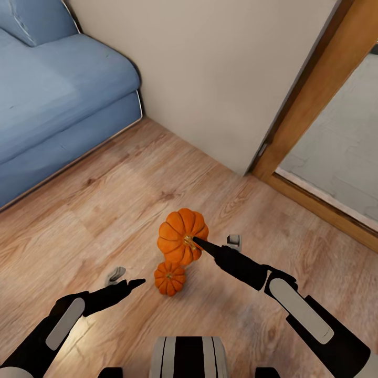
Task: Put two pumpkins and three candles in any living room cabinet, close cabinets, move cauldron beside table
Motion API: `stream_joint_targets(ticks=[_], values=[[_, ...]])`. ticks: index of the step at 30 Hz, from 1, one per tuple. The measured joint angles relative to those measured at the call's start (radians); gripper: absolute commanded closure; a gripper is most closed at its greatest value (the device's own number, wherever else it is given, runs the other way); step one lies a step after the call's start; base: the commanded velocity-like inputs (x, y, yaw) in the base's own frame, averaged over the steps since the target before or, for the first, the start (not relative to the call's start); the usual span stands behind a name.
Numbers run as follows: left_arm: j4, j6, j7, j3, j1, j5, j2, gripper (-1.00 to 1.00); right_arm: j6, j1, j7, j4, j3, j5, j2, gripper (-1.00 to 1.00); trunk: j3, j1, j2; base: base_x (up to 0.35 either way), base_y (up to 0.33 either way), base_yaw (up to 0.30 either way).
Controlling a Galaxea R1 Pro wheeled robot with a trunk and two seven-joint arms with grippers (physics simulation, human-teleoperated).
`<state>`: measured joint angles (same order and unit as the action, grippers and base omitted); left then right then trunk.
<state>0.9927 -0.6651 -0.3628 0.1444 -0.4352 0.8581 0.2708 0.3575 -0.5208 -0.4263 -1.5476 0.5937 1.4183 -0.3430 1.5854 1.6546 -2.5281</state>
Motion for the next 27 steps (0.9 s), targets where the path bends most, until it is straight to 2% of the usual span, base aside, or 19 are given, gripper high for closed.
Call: stream_joint_targets(ticks=[10, 17, 27], values=[[0.000, 0.001, 0.001, 0.000, 0.000, -0.002, 0.000, -1.00, 0.000, 0.000, 0.000, 0.000, 0.000, 0.000, 0.000, 1.00, 0.000, 0.000, 0.000, 0.143, 0.031, 0.000], [-0.001, 0.001, 0.001, 0.000, 0.000, -0.002, 0.000, -1.00, 0.000, 0.000, 0.001, 0.000, 0.000, 0.000, 0.000, 1.00, 0.000, 0.000, 0.000, 0.015, -0.099, 0.000], [0.000, 0.001, 0.001, -0.001, 0.000, -0.002, 0.000, -1.00, 0.000, 0.000, 0.001, 0.000, -0.001, 0.000, 0.000, 1.00, 0.000, 0.000, 0.000, 0.000, -0.010, 0.000]])
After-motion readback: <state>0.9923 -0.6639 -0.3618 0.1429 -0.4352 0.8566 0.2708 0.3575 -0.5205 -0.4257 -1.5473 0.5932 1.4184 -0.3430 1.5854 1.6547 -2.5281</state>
